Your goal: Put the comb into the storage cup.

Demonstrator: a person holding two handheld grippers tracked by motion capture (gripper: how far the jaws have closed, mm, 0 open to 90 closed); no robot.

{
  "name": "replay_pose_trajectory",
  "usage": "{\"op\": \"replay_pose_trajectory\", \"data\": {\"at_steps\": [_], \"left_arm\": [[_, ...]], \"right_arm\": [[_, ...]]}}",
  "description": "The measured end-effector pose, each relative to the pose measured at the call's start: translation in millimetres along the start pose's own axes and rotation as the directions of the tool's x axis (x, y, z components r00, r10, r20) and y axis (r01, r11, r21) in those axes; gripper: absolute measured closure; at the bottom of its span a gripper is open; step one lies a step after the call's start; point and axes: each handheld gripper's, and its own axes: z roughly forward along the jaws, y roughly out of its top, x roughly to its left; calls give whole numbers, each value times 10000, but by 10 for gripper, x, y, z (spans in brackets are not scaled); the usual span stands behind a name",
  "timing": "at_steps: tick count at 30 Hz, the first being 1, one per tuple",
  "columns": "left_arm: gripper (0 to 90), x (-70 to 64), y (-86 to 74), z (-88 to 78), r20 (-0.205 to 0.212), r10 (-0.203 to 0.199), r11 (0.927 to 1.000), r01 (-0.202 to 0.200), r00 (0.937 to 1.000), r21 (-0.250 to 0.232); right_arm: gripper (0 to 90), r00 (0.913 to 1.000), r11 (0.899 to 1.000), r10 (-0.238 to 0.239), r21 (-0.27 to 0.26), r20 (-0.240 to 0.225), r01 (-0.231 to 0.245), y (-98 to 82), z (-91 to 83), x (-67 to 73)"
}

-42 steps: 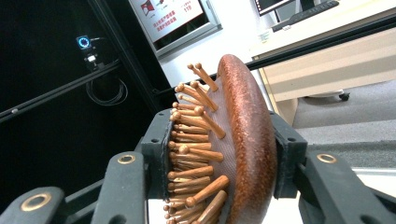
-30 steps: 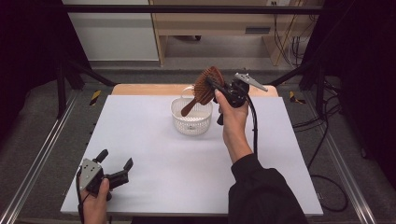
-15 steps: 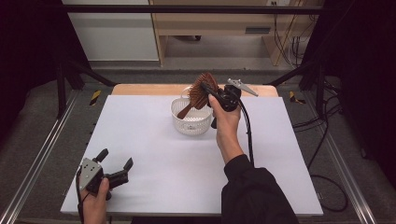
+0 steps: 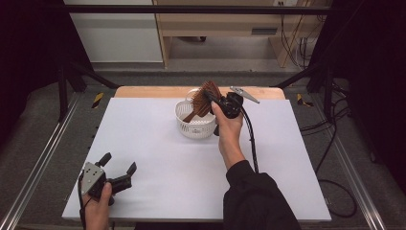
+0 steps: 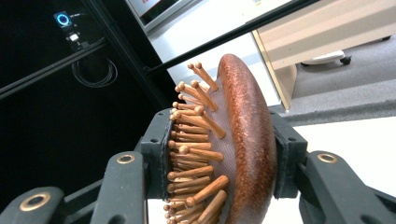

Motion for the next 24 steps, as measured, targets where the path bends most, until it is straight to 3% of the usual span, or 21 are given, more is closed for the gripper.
{"op": "replay_pose_trajectory", "data": {"at_steps": [16,24], "left_arm": [[16,-15,-5,5,21,20,10000,-20,10000,74],[16,-14,-5,3,17,15,10000,-16,10000,54]], "right_arm": [[511,9998,9999,151,37,-118,-151,-40,-27,-19],[505,9998,9998,-54,213,-189,58,-27,-41,-21]]}}
